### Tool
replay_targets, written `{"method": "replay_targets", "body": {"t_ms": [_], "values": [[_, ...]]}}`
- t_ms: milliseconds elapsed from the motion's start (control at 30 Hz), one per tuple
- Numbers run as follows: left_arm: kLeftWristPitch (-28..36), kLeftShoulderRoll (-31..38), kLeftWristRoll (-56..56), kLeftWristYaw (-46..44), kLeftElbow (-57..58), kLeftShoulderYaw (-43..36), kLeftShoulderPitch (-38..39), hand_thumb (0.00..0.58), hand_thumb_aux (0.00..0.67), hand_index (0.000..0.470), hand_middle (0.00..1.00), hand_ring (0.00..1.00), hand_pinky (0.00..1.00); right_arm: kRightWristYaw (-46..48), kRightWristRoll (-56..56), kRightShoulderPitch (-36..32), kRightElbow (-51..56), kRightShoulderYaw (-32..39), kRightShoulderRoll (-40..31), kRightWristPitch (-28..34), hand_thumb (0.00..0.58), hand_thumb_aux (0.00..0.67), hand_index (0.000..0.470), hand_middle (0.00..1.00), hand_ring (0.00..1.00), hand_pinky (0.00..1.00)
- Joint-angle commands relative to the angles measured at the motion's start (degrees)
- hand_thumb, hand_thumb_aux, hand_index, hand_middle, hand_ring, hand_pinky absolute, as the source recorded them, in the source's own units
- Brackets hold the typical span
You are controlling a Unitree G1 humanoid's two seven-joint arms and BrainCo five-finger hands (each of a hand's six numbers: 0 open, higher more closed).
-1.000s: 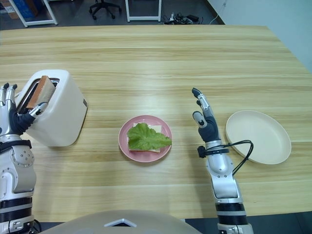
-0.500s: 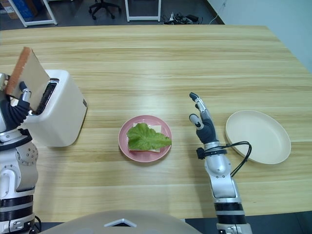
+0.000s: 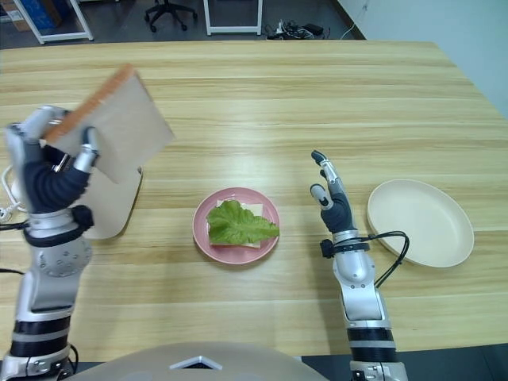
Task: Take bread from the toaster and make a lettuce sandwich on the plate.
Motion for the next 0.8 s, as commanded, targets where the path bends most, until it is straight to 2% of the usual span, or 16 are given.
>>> {"method": "replay_targets", "body": {"t_ms": [33,133,233,300,533,800], "values": [[-3.6,-3.9,-11.5,-10.5,10.1,-8.0,-3.1,0.58,0.67,0.47,1.0,1.0,1.0,0.4,1.6,-0.9,1.4,-1.3,0.6,0.4,0.0,0.0,0.0,0.0,0.0,0.0],[-4.3,-6.4,-20.6,-21.6,21.5,-12.2,-5.9,0.58,0.67,0.47,1.0,1.0,1.0,0.7,2.0,-1.4,2.8,-1.5,0.7,0.2,0.0,0.0,0.0,0.0,0.0,0.0],[-1.2,-8.1,-30.5,-35.7,31.9,-13.6,-9.7,0.58,0.67,0.47,1.0,1.0,1.0,0.7,2.1,-1.6,3.8,-1.5,0.9,-0.1,0.0,0.0,0.0,0.0,0.0,0.0],[-0.6,-9.3,-33.3,-41.4,37.5,-13.7,-12.3,0.58,0.67,0.47,1.0,1.0,1.0,0.7,1.9,-1.9,4.7,-1.4,1.2,-0.3,0.0,0.0,0.0,0.0,0.0,0.0],[-0.6,-12.3,-33.1,-48.5,47.7,-12.9,-19.7,0.58,0.67,0.47,1.0,1.0,1.0,0.7,1.3,-2.4,6.7,-1.3,1.3,-0.9,0.0,0.0,0.0,0.0,0.0,0.0],[0.4,-12.3,-29.5,-52.2,49.4,-14.1,-21.0,0.58,0.67,0.47,1.0,1.0,1.0,0.4,0.1,-2.3,7.1,-0.9,1.3,-1.0,0.0,0.0,0.0,0.0,0.0,0.0]]}}
